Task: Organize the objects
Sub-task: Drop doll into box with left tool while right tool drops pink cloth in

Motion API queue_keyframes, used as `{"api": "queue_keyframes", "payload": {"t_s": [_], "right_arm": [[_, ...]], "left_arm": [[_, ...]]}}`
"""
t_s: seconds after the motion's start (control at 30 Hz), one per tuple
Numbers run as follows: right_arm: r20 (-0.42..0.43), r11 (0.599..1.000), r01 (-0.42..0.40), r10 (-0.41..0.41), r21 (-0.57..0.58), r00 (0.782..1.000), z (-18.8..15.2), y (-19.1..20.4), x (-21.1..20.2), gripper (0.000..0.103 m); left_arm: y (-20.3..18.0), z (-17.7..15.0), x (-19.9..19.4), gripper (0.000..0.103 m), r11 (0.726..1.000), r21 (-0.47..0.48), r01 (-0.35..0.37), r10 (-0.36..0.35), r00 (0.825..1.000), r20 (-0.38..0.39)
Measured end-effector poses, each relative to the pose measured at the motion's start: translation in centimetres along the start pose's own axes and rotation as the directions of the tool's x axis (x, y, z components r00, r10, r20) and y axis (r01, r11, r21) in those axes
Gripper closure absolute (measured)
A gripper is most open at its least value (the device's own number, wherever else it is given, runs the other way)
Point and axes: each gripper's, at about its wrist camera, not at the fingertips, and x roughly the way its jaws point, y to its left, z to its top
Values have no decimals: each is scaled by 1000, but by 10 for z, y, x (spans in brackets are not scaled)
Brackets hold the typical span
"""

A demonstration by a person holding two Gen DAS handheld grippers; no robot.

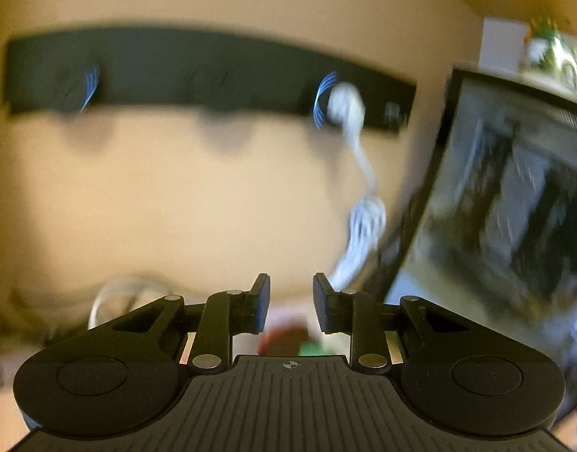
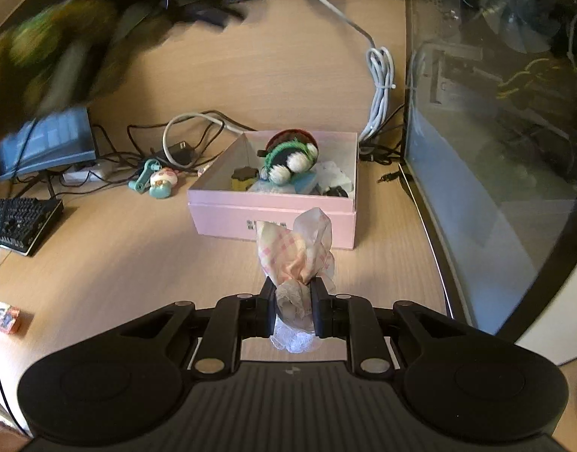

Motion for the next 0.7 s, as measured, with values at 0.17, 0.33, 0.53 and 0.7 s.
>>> {"api": "queue_keyframes", "payload": {"t_s": [0.17,0.33,0.53,0.7], "right_arm": [[12,998,-34,34,55,999,42,-13,23,85],[-17,984,-59,63,167,998,96,-33,81,85],[-185,987,39,-10,154,983,124,-26,164,85],[-332,991,132,-121,10,936,118,-6,217,83]], "left_arm": [[15,-77,-49,74,998,-66,-3,-6,990,-139],[33,-147,-104,74,989,-111,-101,79,979,-189],[67,-190,-153,74,935,-220,-278,231,949,-216],[105,-219,-212,75,769,-379,-515,460,857,-231]]}}
